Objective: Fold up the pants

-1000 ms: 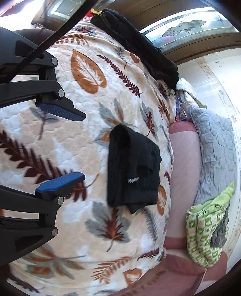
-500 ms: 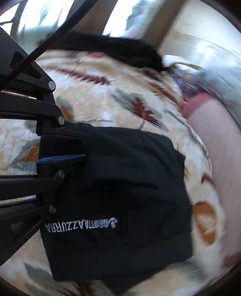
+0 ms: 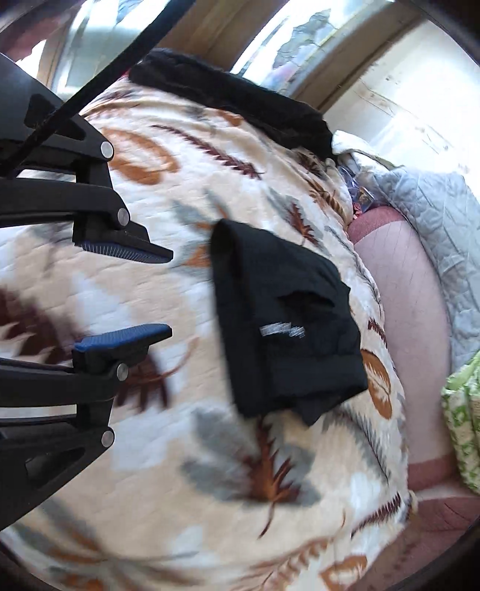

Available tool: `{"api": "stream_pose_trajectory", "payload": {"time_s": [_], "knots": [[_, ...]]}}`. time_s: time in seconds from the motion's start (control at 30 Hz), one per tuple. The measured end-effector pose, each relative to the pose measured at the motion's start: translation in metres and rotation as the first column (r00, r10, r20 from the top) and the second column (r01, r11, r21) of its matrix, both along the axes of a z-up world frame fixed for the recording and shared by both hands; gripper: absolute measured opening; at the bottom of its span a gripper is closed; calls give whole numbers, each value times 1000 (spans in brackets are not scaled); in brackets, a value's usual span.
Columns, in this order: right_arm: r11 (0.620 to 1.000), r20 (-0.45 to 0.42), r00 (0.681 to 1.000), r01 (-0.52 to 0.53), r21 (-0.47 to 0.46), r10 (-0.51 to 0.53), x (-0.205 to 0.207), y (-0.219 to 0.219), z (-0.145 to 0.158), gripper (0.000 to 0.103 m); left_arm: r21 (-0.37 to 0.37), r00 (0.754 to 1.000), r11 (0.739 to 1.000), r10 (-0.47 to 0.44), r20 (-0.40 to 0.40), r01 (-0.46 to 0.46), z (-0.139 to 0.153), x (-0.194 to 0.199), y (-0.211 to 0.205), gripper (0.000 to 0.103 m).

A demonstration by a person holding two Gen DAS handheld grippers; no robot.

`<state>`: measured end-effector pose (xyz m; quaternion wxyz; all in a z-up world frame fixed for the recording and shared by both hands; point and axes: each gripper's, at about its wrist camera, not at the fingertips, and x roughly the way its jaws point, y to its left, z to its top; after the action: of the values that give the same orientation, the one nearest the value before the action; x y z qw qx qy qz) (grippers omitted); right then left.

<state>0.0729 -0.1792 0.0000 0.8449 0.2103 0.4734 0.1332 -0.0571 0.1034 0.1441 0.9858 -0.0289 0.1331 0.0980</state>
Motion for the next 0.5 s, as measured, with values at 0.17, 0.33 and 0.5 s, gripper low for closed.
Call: {"api": "stream_pose_trajectory", "payload": {"time_s": [0.17,0.33,0.5], "knots": [[999,51,999,-12,-40,14,-47,6,7,42,-26,960,988,-153,-235,151,-14,29,-32,103],[991,136,991,25,-134,-7,-68,10,20,57,-58,885,979,-203,-420,197,-54,46,-64,103],[982,153,988,50,-181,-22,-73,3,17,59,-26,846,971,-221,-486,238,-74,45,-92,103]]}}
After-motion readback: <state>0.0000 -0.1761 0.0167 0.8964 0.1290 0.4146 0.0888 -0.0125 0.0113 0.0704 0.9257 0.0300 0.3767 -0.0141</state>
